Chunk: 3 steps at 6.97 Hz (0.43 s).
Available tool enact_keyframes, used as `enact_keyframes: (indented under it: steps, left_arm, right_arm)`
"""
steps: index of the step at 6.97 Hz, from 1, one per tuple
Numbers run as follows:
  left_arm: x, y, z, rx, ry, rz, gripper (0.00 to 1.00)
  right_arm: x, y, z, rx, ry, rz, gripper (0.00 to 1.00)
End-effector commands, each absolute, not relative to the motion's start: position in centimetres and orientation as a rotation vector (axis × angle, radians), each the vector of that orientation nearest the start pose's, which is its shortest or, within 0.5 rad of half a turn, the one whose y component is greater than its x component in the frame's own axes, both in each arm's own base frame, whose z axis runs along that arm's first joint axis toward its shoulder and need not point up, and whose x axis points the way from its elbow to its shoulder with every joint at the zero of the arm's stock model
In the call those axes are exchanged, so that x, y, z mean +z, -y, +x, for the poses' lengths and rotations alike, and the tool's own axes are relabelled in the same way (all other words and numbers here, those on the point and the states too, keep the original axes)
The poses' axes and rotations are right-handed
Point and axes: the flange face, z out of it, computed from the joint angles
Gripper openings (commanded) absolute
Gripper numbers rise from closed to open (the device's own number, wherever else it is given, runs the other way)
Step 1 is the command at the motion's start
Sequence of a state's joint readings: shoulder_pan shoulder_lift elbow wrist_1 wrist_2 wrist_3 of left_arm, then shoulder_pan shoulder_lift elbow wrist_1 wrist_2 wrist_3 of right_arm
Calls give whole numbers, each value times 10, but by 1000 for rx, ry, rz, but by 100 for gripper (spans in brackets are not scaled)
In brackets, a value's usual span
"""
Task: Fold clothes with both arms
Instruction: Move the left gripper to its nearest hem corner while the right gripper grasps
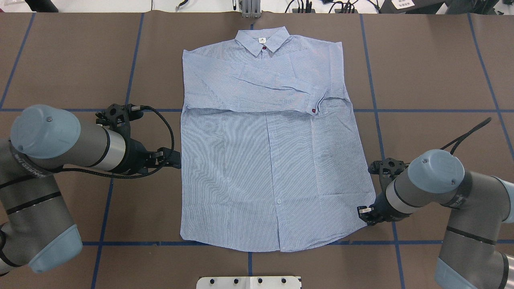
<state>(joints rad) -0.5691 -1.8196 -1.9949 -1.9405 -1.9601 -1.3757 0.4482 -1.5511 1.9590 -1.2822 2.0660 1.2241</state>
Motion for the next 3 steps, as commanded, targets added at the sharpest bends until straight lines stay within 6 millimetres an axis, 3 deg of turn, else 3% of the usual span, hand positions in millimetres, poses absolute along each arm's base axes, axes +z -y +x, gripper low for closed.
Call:
enact_keyframes:
  steps: [1, 2, 3]
  left_arm:
    - [294, 373, 407, -136, -1076, 52, 100]
    - [295, 371, 410, -137, -1073, 47, 100]
    - [295, 352, 429, -176, -1068, -6, 100]
  right_arm:
    - [429, 295, -412, -75, 823, -165, 0]
    - [423, 296, -410, -75, 833, -153, 0]
    - [416, 296, -411, -78, 845, -141, 0]
